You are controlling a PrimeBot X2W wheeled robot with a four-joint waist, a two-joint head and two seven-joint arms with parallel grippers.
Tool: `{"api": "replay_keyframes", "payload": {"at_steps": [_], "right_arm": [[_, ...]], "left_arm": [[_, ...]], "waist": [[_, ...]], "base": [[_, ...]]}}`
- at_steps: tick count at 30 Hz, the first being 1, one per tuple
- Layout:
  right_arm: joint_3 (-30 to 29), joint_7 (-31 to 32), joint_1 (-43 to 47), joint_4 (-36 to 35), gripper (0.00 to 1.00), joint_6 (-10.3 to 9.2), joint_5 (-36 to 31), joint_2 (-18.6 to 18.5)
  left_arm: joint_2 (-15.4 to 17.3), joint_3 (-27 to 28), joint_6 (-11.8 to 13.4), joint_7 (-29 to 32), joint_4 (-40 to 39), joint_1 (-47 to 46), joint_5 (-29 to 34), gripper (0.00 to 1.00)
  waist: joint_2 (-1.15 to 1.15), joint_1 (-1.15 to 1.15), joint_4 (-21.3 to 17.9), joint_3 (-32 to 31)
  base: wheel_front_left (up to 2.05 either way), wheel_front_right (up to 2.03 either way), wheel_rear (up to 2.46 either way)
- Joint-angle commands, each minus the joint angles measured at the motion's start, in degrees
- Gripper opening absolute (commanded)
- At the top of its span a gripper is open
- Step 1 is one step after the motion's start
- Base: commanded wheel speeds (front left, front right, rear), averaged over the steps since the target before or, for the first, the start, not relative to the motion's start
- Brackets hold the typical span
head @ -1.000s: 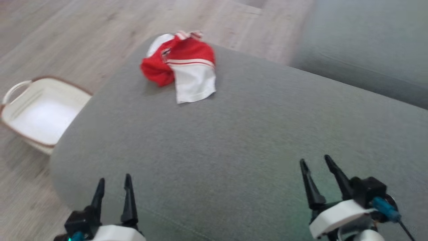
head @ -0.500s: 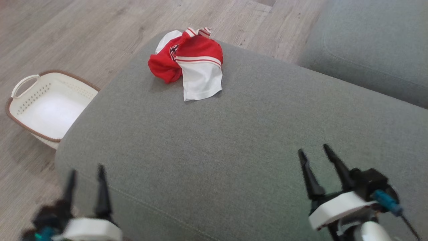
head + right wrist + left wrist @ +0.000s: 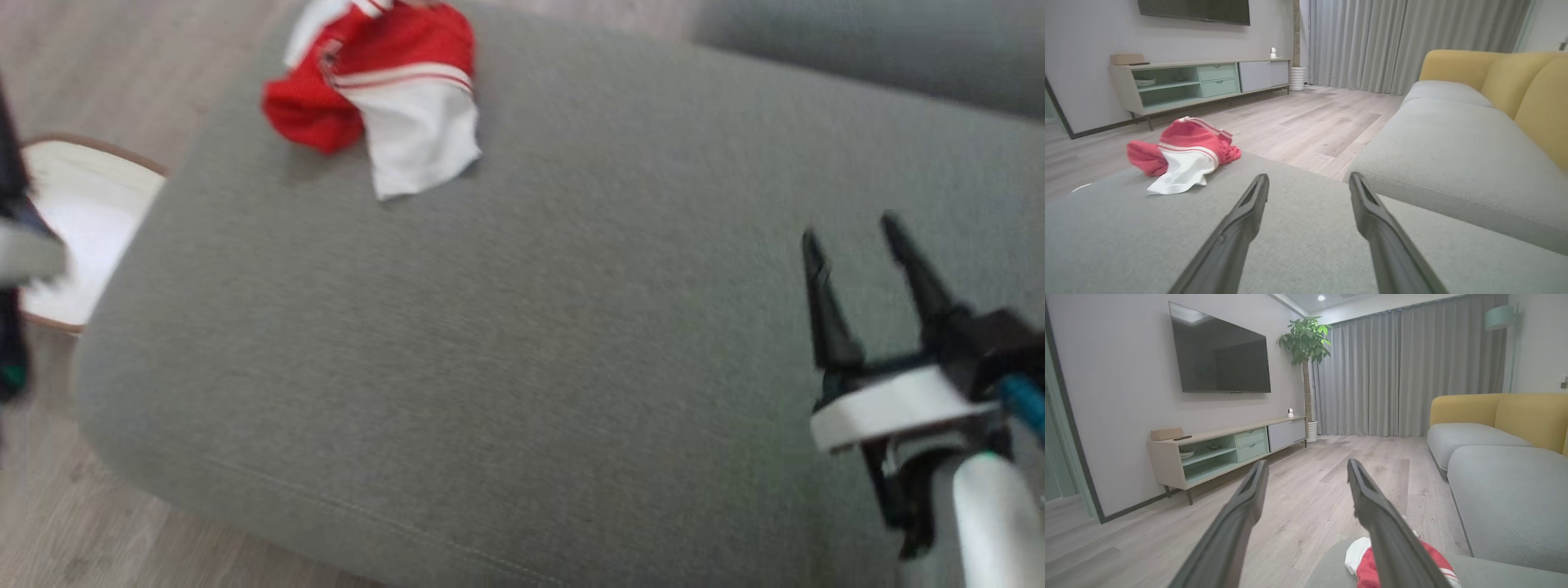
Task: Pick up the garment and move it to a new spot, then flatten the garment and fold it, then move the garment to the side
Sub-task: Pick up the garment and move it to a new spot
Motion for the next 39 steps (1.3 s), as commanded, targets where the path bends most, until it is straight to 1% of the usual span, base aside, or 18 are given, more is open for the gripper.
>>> {"api": "replay_keyframes", "payload": {"at_steps": [1, 3, 5, 6, 10, 15, 17, 18, 19, 21, 26, 27, 28, 29, 30, 31, 35, 39], "right_arm": [[1.05, 0.93, -2.97, -3.37, 1.00, -0.04, -0.86, -0.30], [0.32, 1.92, -4.04, -5.15, 1.00, -0.04, -1.50, -0.30], [-0.81, 2.80, -5.05, -7.29, 1.00, -0.04, -2.58, -0.30], [-1.46, 3.21, -5.43, -8.35, 1.00, -0.04, -3.05, -0.30], [-2.88, 4.87, -5.93, -12.10, 1.00, -0.04, -5.32, -0.30], [-3.18, 6.10, -5.96, -15.44, 1.00, -0.04, -6.05, -0.30], [-3.11, 6.27, -5.88, -15.85, 1.00, -0.04, -6.07, -0.30], [-3.05, 6.42, -5.89, -16.69, 1.00, -0.04, -6.00, -0.30], [-3.05, 6.42, -5.89, -16.69, 1.00, -0.04, -6.00, -0.30], [-3.35, 6.52, -5.99, -17.18, 1.00, -0.04, -6.02, -0.30], [-3.86, 6.19, -6.41, -17.78, 1.00, -0.04, -6.13, -0.30], [-3.90, 6.07, -6.45, -17.76, 1.00, -0.04, -6.11, -0.30], [-4.00, 5.96, -6.48, -17.69, 1.00, -0.04, -6.05, -0.30], [-4.11, 5.87, -6.49, -17.57, 1.00, -0.04, -5.95, -0.30], [-4.17, 5.74, -6.50, -17.39, 1.00, -0.04, -5.91, -0.30], [-4.27, 5.56, -6.55, -17.19, 1.00, -0.04, -5.80, -0.30], [-4.44, 4.69, -7.02, -15.91, 1.00, -0.04, -5.01, -0.30], [-4.39, 3.33, -7.27, -13.30, 1.00, -0.04, -3.61, -0.30]], "left_arm": [[4.11, 3.51, -1.11, 1.18, 1.31, -6.31, -0.21, 1.00], [4.38, 3.24, -2.70, 2.27, 5.13, -11.30, -0.73, 1.00], [5.39, 1.65, -4.69, 3.90, 9.23, -15.34, 0.12, 1.00], [5.27, 1.07, -5.30, 4.45, 11.31, -17.26, 0.27, 1.00], [2.92, -1.01, -7.82, 5.39, 18.81, -23.38, -0.20, 1.00], [-0.39, -4.59, -11.26, 5.91, 26.68, -28.01, 0.18, 1.00], [-0.93, -5.15, -11.68, 5.80, 28.22, -28.60, 0.38, 1.00], [-1.85, -5.95, -12.62, 6.11, 31.13, -29.58, 0.23, 1.00], [-1.85, -5.95, -12.62, 6.11, 31.13, -29.58, 0.23, 1.00], [-2.25, -6.18, -12.81, 6.07, 33.78, -30.52, 0.24, 1.00], [-2.03, -5.94, -13.11, 5.02, 39.73, -32.82, 0.36, 1.00], [-2.05, -5.99, -13.42, 4.66, 40.67, -33.24, 0.39, 0.97], [-2.15, -6.10, -13.73, 4.29, 41.53, -33.69, 0.45, 0.82], [-2.33, -6.18, -14.00, 3.94, 42.32, -34.18, 0.46, 0.46], [-2.62, -6.35, -14.41, 3.62, 43.02, -34.67, 0.48, 0.28], [-2.87, -6.61, -14.89, 3.11, 43.55, -35.18, 0.62, 0.00], [-3.63, -7.71, -16.54, 0.81, 45.07, -37.41, 1.59, 0.00], [-3.77, -9.09, -17.70, -0.52, 44.38, -39.71, 2.94, 0.00]], "waist": [[0.00, -0.01, -5.18, 6.20], [0.00, -0.01, -6.85, 8.62], [0.00, -0.01, -8.66, 11.27], [0.00, -0.01, -9.38, 12.48], [0.00, -0.01, -11.61, 17.01], [0.00, -0.01, -13.20, 21.73], [0.00, -0.01, -13.37, 22.43], [0.00, -0.01, -13.67, 23.82], [0.00, -0.01, -13.67, 23.82], [0.00, -0.01, -13.96, 24.94], [0.00, -0.01, -14.79, 26.89], [0.00, -0.01, -14.89, 27.08], [0.00, -0.01, -14.94, 27.19], [0.00, -0.01, -14.99, 27.28], [0.00, -0.01, -15.04, 27.30], [0.00, -0.01, -15.07, 27.24], [0.00, -0.01, -15.26, 25.89], [0.00, -0.01, -15.68, 22.55]], "base": [[0.00, 0.00, 0.00], [0.00, 0.00, 0.00], [0.00, 0.00, 0.00], [0.00, 0.00, 0.00], [0.00, 0.00, 0.00], [0.00, 0.00, 0.00], [0.00, 0.00, 0.00], [0.00, 0.00, 0.00], [0.00, 0.00, 0.00], [0.00, 0.00, 0.00], [0.00, 0.00, 0.00], [0.00, 0.00, 0.00], [0.00, 0.00, 0.00], [0.00, 0.00, 0.00], [0.00, 0.00, 0.00], [0.00, 0.00, 0.00], [0.00, 0.00, 0.00], [0.00, 0.00, 0.00]]}}
